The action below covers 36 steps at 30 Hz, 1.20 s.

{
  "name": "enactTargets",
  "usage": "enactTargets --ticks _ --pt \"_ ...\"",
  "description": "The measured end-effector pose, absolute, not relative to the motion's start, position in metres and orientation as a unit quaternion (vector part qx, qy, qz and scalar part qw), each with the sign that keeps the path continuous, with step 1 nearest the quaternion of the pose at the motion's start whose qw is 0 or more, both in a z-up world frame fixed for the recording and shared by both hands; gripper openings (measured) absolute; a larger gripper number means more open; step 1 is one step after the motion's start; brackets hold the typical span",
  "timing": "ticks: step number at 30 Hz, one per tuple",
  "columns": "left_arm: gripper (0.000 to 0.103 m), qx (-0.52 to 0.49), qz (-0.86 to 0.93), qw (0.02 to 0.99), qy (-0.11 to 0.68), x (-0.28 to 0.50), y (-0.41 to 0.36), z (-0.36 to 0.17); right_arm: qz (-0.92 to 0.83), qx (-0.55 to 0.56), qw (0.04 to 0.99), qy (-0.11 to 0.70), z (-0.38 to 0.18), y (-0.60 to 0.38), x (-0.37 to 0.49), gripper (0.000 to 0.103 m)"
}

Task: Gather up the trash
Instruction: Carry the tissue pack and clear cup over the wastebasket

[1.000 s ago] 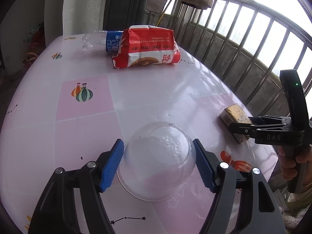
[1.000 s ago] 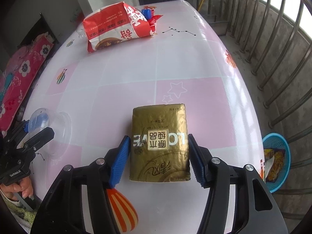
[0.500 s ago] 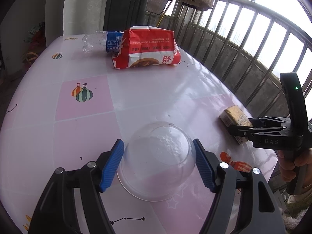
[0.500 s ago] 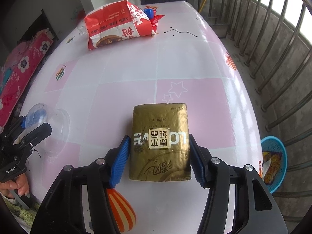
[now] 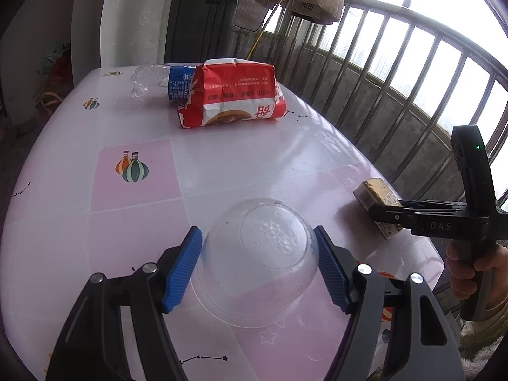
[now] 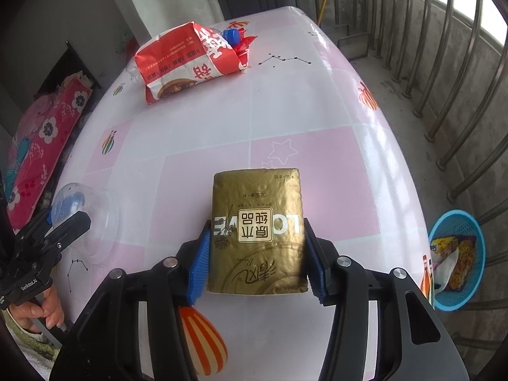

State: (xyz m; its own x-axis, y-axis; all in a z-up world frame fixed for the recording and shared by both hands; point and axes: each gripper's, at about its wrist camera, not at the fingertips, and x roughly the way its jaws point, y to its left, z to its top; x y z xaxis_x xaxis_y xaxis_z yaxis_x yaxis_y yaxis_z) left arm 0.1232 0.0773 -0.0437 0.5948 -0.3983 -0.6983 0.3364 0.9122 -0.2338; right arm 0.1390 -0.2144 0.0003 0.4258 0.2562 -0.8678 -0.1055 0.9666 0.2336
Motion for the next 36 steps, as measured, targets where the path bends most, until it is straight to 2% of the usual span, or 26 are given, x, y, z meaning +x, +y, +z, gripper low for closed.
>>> enactTargets --ticks 21,28,36 --pt "0.069 0.011 -0.267 0.889 0.371 0.123 0.007 -0.005 0.134 0.201 0.847 0.474 0.017 -0.278 0.115 0.049" --pt "0.069 0.05 -0.341 0.872 0.348 0.129 -0.065 0.02 0.085 0.269 0.864 0.418 0.033 -0.349 0.082 0.049" --pt "0.069 0.106 -0.454 0.813 0.348 0.125 -0.194 0.03 -0.069 0.356 0.862 0.355 0.024 -0.466 0.017 0.049"
